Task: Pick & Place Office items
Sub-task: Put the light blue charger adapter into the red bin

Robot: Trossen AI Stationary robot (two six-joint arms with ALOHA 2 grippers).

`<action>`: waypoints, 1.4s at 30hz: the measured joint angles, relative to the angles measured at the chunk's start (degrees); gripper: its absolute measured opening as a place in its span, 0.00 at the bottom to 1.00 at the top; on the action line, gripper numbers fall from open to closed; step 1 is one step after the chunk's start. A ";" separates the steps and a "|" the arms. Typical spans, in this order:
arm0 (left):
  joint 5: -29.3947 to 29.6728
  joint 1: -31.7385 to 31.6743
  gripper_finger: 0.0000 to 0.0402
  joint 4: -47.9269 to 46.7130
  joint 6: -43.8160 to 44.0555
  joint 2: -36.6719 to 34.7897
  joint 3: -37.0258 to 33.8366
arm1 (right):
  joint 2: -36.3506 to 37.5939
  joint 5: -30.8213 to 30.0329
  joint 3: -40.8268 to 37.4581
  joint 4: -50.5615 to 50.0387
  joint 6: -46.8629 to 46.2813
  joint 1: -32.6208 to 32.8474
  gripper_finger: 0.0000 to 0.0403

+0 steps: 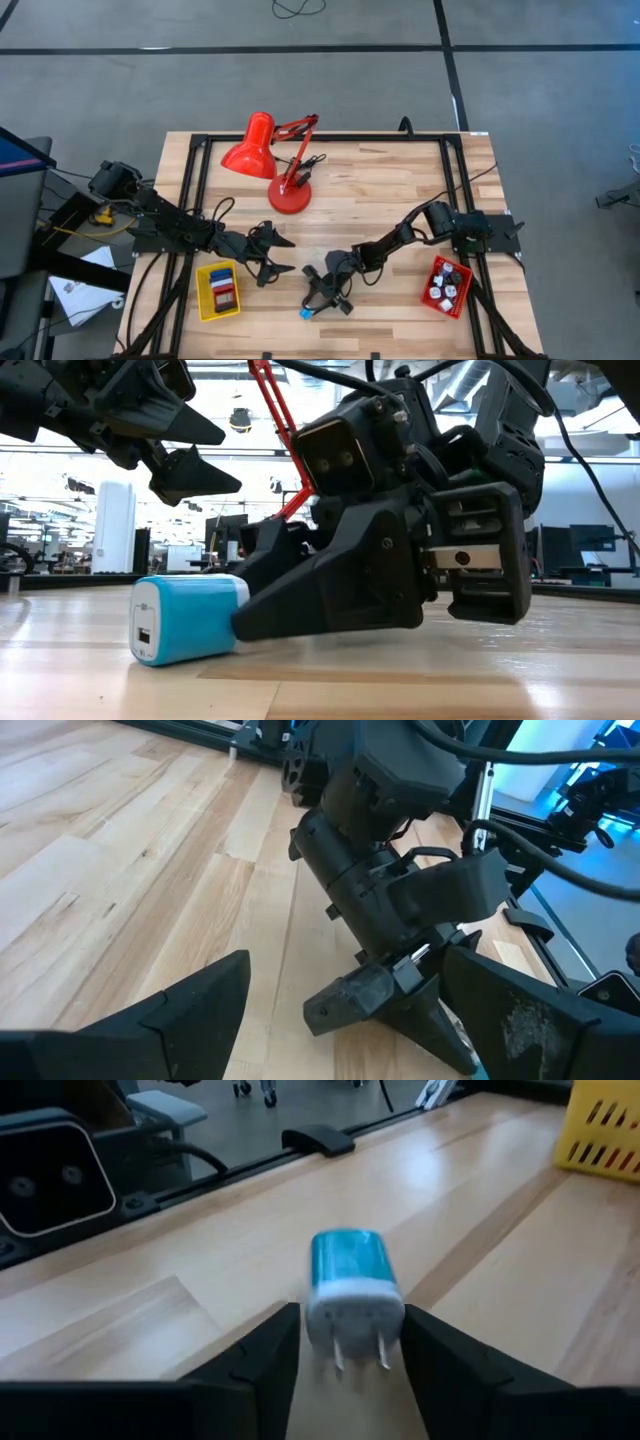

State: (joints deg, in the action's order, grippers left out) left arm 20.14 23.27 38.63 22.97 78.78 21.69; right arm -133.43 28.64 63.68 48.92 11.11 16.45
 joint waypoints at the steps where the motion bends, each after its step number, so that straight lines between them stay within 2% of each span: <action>1: 0.00 0.00 0.82 0.00 -0.01 0.00 0.00 | 0.00 0.00 0.00 -0.52 -0.04 0.02 0.40; 6: 0.00 0.00 0.82 0.02 0.01 0.00 0.00 | 0.02 0.00 0.00 -1.24 -1.09 0.02 0.31; 9: 0.00 0.00 0.82 0.02 -0.01 0.00 0.00 | 0.02 0.00 0.00 -0.17 -1.07 0.23 0.29; 18: 0.00 0.00 0.82 0.00 -0.01 0.00 0.00 | 0.09 -0.02 0.00 -0.14 -4.76 0.39 0.48; 23: 0.00 0.00 0.82 0.00 0.01 0.00 0.00 | 0.09 -0.04 0.00 -0.05 -5.14 0.43 0.49; 28: 0.00 0.00 0.82 0.00 -0.01 0.00 0.00 | 0.09 -0.02 0.00 -0.03 -5.14 0.46 0.44; 34: -0.02 0.00 0.82 0.00 -0.01 0.00 0.00 | 0.09 0.00 0.00 -0.01 -5.14 0.47 0.28; 37: -0.01 0.00 0.82 0.00 -0.01 0.00 0.00 | 0.09 0.00 0.00 -0.01 -7.01 0.46 0.28; 42: -0.02 0.00 0.82 -0.02 -0.01 0.00 0.00 | 3.49 -0.02 -1.09 -3.19 -15.17 0.32 0.28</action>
State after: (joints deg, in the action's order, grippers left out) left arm 20.12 23.27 38.61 22.96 78.78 21.69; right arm -129.94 28.63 62.59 45.72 -4.05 16.77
